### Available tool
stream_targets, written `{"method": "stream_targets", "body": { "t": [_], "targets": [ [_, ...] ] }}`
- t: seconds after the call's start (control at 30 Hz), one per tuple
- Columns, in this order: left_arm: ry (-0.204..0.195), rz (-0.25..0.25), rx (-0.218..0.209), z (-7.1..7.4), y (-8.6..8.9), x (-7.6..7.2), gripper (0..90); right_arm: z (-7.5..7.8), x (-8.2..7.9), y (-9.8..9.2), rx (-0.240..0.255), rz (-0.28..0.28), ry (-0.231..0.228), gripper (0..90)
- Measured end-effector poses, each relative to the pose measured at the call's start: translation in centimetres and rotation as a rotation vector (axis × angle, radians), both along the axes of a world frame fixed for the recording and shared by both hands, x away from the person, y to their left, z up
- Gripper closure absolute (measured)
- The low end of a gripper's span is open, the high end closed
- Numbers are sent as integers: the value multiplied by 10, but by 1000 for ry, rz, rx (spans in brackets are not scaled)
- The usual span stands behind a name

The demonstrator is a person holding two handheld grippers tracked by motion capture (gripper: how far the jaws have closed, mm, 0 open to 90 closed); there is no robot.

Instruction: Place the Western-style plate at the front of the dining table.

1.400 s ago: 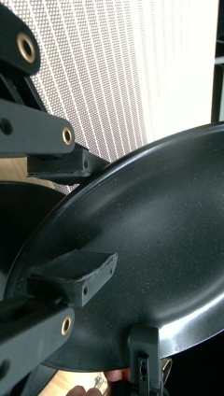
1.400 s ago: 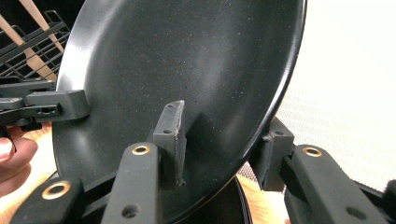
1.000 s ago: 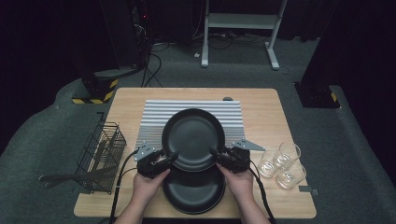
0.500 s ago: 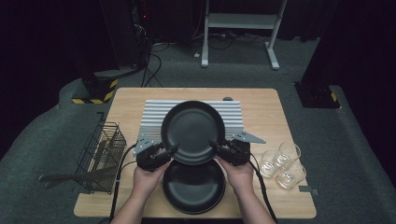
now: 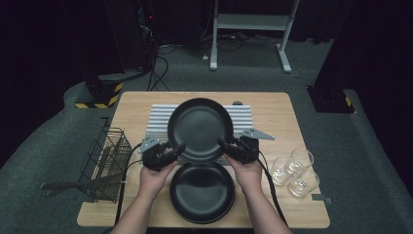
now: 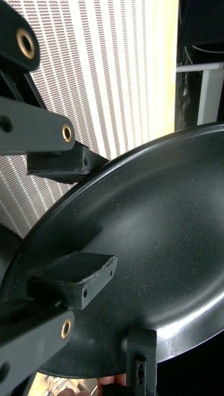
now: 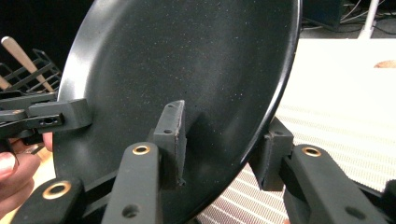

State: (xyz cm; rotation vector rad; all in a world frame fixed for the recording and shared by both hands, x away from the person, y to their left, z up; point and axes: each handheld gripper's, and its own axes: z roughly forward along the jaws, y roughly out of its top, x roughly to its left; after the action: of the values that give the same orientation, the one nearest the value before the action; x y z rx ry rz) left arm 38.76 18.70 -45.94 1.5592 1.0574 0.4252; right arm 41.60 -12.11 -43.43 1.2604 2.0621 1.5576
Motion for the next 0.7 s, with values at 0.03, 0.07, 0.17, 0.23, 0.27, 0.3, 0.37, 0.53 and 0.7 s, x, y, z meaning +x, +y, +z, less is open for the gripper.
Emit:
{"method": "stream_targets", "body": {
  "t": [0.03, 0.07, 0.17, 0.23, 0.27, 0.3, 0.37, 0.53, 0.7],
  "targets": [
    [1, 0, -2, 0, 0, 2, 538, 1, 2, 0, 0, -2, -4, 605],
    [1, 0, -1, 1, 0, 3, 538, 1, 3, 1, -1, -1, -5, 605],
    [1, -1, -7, 1, 0, 8, 538, 4, 9, 1, -7, -2, -4, 604],
    [2, -2, -6, 1, -1, 12, 537, 5, 12, 1, -11, -3, -4, 604],
    [4, -3, -7, 1, -1, 14, 537, 5, 13, 0, -14, -4, -5, 604],
    [5, -4, -7, 2, -2, 16, 536, 6, 15, 0, -15, -5, -6, 604],
    [4, -4, -7, 2, -3, 17, 535, 6, 18, -1, -14, -7, -3, 604],
    [-15, -2, 4, 0, -5, 27, 532, 5, 25, -2, -8, -13, -7, 606],
    [-8, -6, -4, -3, -4, 33, 531, 3, 31, -2, -21, -14, -1, 605]
  ]
}}
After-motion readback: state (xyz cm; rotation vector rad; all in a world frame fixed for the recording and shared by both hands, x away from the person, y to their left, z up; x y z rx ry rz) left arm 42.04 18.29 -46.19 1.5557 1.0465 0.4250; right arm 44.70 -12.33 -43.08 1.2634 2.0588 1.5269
